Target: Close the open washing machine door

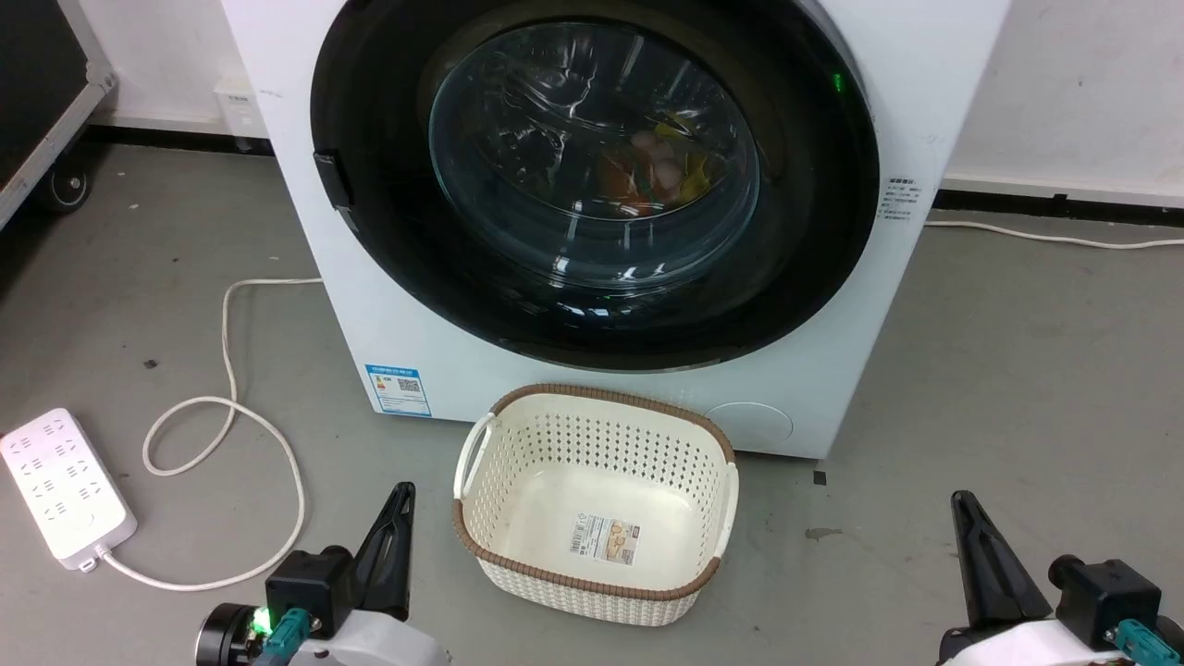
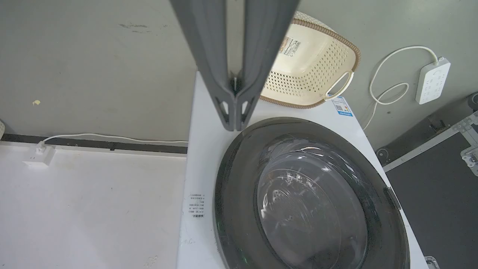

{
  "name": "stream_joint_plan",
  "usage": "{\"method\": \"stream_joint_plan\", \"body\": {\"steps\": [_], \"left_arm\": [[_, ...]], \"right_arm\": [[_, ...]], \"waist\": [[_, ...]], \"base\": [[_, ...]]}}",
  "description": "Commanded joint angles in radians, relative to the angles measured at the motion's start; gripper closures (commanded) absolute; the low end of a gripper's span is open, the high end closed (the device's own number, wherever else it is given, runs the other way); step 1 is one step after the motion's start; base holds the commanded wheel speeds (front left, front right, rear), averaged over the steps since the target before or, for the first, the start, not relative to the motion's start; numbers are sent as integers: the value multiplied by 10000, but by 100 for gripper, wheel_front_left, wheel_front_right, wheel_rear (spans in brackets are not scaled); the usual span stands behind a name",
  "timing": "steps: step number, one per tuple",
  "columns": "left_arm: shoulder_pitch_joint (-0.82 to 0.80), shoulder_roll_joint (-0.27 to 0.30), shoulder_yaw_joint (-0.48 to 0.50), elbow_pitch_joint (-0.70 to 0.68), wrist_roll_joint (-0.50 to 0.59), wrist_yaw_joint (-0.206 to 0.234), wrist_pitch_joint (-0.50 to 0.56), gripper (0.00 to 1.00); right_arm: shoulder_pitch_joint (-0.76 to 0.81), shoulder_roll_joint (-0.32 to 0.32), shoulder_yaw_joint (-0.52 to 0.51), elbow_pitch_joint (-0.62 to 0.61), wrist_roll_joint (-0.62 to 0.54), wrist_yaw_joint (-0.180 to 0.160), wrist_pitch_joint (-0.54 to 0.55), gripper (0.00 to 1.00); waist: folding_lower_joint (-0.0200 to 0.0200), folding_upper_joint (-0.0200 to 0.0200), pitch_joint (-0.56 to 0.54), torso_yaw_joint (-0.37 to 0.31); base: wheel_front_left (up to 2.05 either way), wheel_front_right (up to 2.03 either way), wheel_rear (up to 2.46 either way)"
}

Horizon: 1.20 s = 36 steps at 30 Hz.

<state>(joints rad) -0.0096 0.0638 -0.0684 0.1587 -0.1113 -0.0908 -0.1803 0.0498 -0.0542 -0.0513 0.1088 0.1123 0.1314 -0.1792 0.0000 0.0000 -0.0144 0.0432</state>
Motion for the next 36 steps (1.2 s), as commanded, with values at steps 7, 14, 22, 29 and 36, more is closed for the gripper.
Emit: {"method": "stream_joint_plan", "body": {"steps": [7, 14, 22, 29, 36], "left_arm": [[36, -28, 97, -194, 164, 113, 188, 100], [41, -37, 149, -318, 248, 183, 331, 100], [48, -48, 208, -458, 344, 263, 494, 100], [52, -56, 253, -564, 416, 324, 617, 100], [57, -66, 305, -687, 500, 394, 760, 100]], "right_arm": [[-164, 14, 64, -173, -164, -3, 169, 100], [-194, 17, 104, -254, -249, -3, 313, 100], [-227, 19, 149, -346, -346, -4, 477, 100], [-253, 21, 183, -416, -418, -4, 600, 100], [-282, 23, 223, -497, -503, -4, 744, 100]], "waist": [[0, 0, 13, -37], [0, 0, 24, -72], [0, 0, 37, -112], [0, 0, 48, -142], [0, 0, 59, -177]], "base": [[0, 0, 0], [0, 0, 0], [0, 0, 0], [0, 0, 0], [0, 0, 0]]}}
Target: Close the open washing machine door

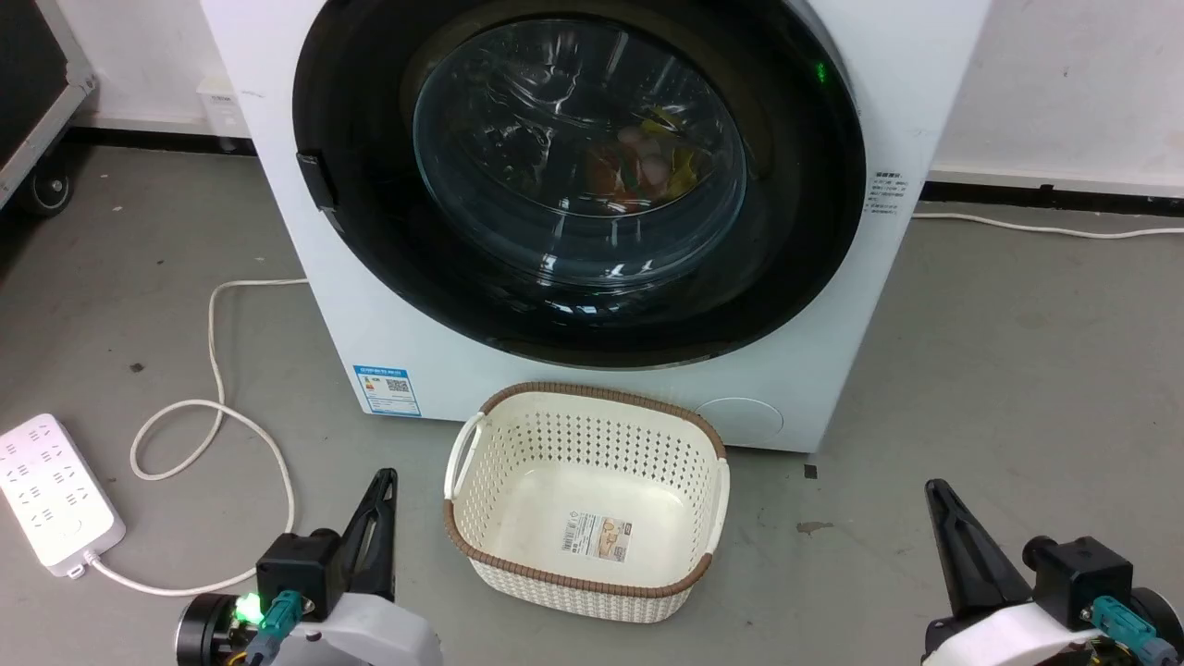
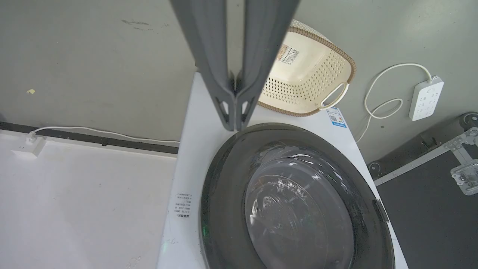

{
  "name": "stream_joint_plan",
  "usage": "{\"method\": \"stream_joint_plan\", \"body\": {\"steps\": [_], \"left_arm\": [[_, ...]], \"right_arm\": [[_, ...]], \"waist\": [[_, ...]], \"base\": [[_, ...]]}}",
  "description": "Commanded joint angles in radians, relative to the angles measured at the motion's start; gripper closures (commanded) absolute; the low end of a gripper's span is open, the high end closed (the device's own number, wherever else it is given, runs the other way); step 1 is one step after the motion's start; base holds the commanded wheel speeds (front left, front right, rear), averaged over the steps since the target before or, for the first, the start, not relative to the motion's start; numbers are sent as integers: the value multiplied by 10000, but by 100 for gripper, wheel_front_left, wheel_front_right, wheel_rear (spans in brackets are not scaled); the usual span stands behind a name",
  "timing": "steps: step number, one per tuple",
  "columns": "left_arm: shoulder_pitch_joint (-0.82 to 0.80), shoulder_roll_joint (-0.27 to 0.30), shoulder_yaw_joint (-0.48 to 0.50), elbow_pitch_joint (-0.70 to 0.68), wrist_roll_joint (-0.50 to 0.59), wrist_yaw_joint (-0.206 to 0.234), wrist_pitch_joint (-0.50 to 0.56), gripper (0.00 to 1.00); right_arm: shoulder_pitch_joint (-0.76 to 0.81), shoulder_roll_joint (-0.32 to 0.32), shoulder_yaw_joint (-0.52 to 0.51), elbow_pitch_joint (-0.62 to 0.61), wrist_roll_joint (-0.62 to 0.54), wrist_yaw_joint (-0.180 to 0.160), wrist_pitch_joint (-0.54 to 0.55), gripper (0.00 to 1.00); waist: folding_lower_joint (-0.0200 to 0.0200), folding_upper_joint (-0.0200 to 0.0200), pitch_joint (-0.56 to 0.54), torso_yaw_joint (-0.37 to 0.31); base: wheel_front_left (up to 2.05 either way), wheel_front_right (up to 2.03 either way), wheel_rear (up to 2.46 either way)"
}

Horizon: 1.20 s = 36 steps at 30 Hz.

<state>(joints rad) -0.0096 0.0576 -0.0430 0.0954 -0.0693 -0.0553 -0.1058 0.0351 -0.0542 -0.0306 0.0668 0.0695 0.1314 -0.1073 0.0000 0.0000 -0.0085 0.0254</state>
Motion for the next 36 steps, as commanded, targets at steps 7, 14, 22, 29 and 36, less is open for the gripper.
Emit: {"method": "stream_joint_plan", "body": {"steps": [7, 14, 22, 29, 36], "left_arm": [[63, -14, 103, -178, 164, 110, 157, 100], [68, -24, 155, -301, 248, 180, 300, 100], [74, -34, 215, -442, 344, 261, 464, 100], [80, -44, 267, -565, 428, 331, 606, 100], [85, -53, 319, -688, 512, 402, 749, 100]], "right_arm": [[-165, 26, 56, -158, -160, -5, 168, 100], [-195, 28, 95, -239, -245, -5, 312, 100], [-229, 30, 141, -332, -343, -6, 476, 100], [-258, 32, 180, -413, -427, -6, 620, 100], [-288, 35, 220, -494, -512, -7, 763, 100]], "waist": [[0, 0, 12, -34], [0, 0, 23, -69], [0, 0, 37, -109], [0, 0, 48, -144], [0, 0, 60, -179]], "base": [[0, 0, 0], [0, 0, 0], [0, 0, 0], [0, 0, 0], [0, 0, 0]]}}
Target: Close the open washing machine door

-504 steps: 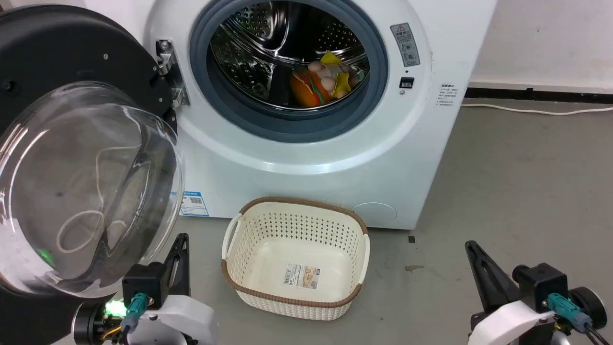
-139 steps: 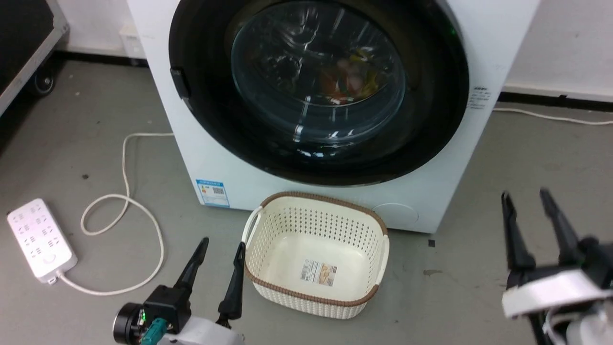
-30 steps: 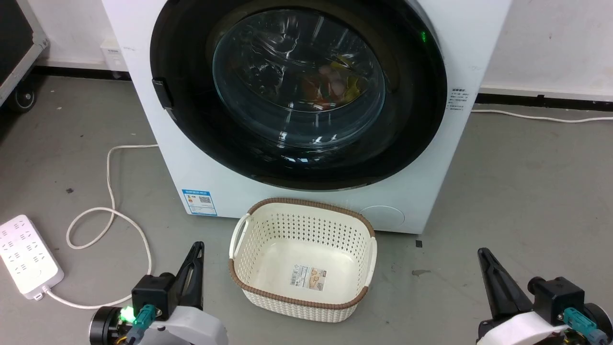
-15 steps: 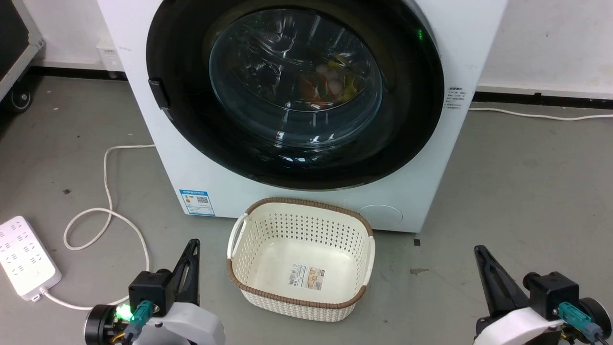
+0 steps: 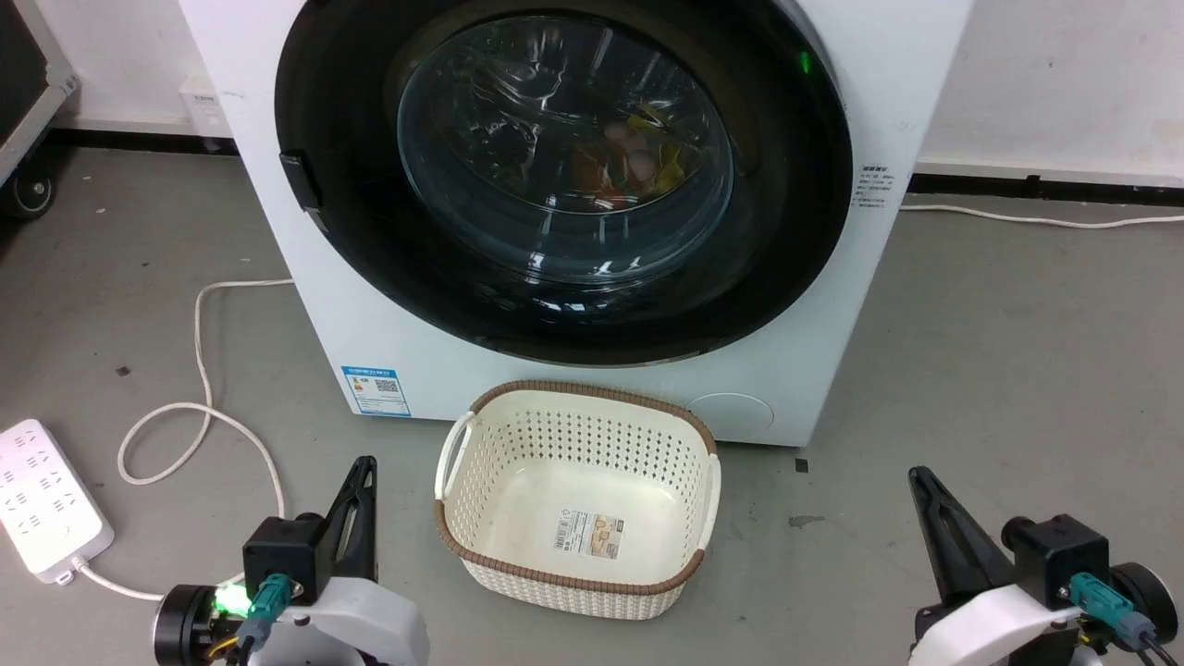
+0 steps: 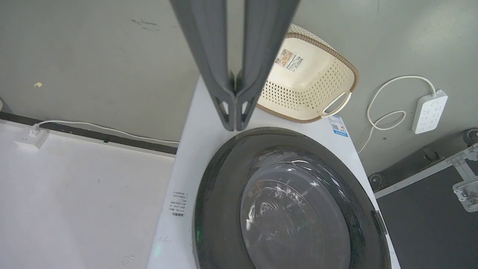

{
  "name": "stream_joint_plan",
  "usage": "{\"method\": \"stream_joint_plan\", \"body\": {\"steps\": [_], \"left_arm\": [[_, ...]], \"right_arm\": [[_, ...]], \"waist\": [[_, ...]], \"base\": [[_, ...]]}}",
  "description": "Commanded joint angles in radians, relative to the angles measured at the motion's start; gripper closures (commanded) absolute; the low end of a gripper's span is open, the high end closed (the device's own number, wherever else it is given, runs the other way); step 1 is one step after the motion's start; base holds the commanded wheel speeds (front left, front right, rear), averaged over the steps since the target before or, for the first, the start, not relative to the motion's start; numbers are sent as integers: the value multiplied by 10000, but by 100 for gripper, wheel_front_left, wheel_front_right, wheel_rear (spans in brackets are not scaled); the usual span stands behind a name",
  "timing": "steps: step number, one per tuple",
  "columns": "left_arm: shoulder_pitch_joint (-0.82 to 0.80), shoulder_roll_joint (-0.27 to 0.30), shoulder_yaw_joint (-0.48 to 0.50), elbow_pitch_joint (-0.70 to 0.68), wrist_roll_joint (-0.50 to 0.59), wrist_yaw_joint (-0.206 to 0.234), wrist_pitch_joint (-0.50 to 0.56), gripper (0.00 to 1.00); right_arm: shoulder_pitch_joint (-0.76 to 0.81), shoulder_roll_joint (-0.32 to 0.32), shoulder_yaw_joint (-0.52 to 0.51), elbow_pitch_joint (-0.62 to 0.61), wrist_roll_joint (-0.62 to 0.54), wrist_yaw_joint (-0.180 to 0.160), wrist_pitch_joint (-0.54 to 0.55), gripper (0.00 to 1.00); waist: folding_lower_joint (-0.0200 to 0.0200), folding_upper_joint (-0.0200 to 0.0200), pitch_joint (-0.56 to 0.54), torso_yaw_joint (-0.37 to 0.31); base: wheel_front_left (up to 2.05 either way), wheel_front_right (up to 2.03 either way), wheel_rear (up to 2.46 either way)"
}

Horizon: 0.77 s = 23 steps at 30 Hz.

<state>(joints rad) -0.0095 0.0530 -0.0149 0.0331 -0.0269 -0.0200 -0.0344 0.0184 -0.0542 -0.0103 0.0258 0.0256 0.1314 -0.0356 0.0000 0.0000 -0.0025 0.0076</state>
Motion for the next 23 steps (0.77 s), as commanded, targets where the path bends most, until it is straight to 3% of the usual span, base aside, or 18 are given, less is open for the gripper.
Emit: {"method": "stream_joint_plan", "body": {"steps": [1, 23], "left_arm": [[85, -9, 44, -83, 100, 59, 57, 100], [95, -28, 149, -331, 269, 200, 344, 100]], "right_arm": [[-124, 35, 23, -95, -85, -7, 67, 100], [-184, 39, 103, -258, -256, -7, 356, 100]], "waist": [[0, 0, 2, -6], [0, 0, 25, -76]], "base": [[0, 0, 0], [0, 0, 0]]}}
